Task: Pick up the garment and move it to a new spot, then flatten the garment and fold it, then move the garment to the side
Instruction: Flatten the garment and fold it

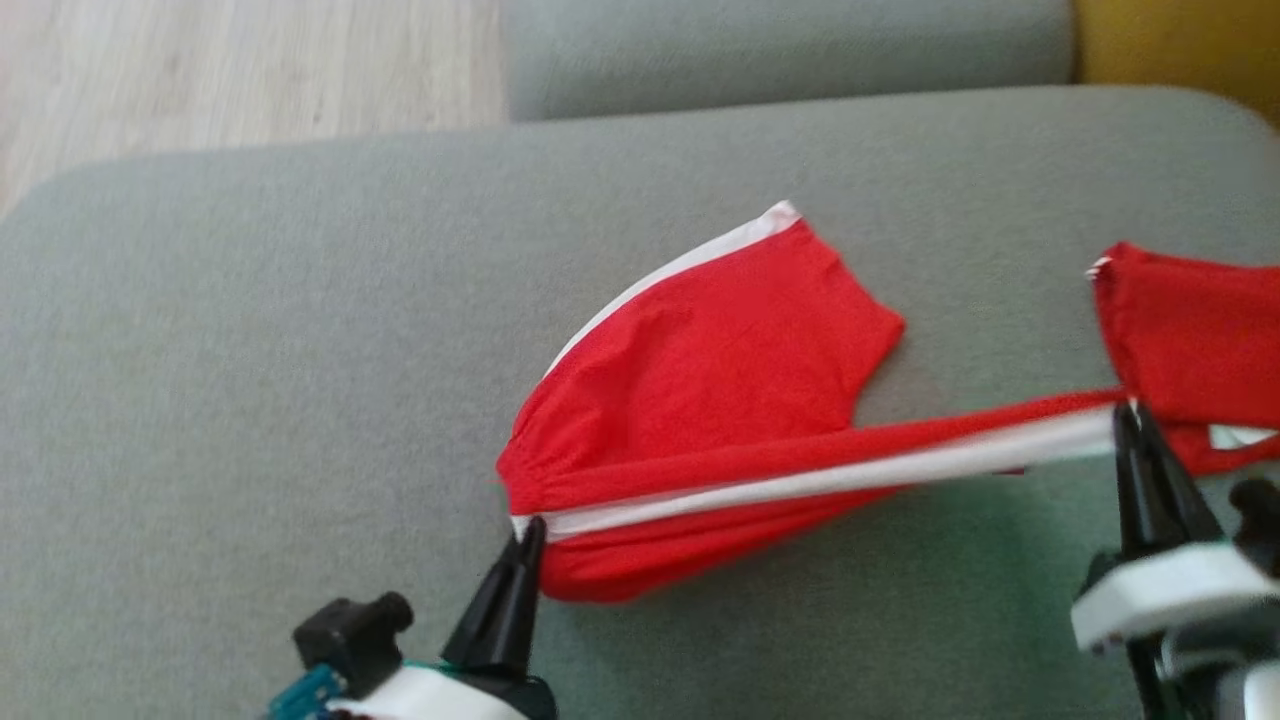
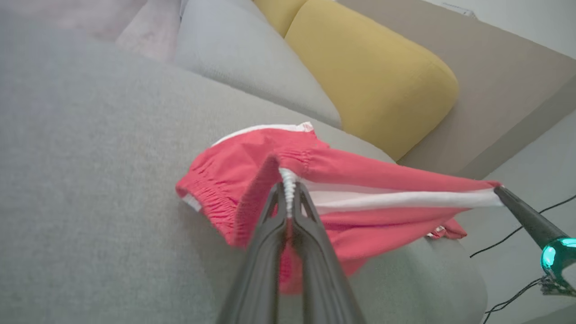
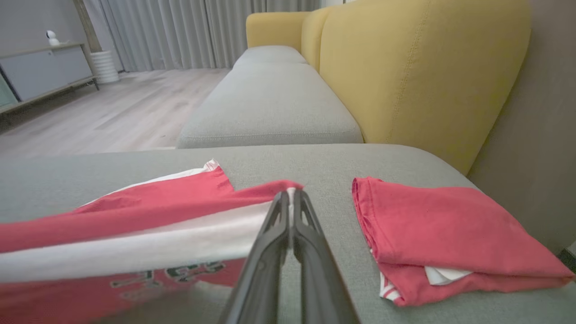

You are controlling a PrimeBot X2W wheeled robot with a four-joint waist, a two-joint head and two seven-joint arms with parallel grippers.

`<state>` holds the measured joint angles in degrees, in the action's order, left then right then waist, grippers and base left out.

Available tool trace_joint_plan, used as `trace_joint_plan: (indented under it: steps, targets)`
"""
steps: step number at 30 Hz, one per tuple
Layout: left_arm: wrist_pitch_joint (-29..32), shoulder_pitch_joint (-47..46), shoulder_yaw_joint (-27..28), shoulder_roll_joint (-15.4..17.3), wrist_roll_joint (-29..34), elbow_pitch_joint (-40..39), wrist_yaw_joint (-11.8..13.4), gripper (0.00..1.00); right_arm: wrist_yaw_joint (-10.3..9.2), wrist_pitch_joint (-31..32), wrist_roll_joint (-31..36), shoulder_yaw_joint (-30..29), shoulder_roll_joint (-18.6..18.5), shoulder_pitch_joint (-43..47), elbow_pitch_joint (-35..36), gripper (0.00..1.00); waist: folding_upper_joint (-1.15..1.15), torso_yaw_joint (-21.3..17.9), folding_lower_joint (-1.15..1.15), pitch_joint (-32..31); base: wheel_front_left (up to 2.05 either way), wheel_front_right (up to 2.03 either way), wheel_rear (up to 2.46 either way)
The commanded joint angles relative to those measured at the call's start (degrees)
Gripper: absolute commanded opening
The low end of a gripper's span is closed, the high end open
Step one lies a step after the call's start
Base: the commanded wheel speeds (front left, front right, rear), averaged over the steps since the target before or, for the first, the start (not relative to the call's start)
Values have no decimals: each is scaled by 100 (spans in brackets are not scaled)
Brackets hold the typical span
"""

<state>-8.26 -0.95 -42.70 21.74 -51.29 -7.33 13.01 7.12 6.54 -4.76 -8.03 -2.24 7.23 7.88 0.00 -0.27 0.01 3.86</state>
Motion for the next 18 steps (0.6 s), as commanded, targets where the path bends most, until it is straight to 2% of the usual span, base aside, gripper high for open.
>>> trace_joint_plan:
  steps: [1, 10, 18]
  targets:
    - [45, -347, 150, -91, -93, 24, -39, 0, 36, 65, 139, 65, -64, -649, 52, 0, 0, 247, -1, 329, 0, 0, 0]
    - [96, -1135, 280, -698, -318, 935, -179, 0, 36, 522, 880, 199, -164, -2436, -1060, 0, 0, 809, -1, 1046, 0, 0, 0]
    - [138, -1842, 271, -1182, -407, 1726, -407, 0, 36, 820, 796, 556, -456, -3937, -2613, 0, 0, 1193, -1, 1461, 0, 0, 0]
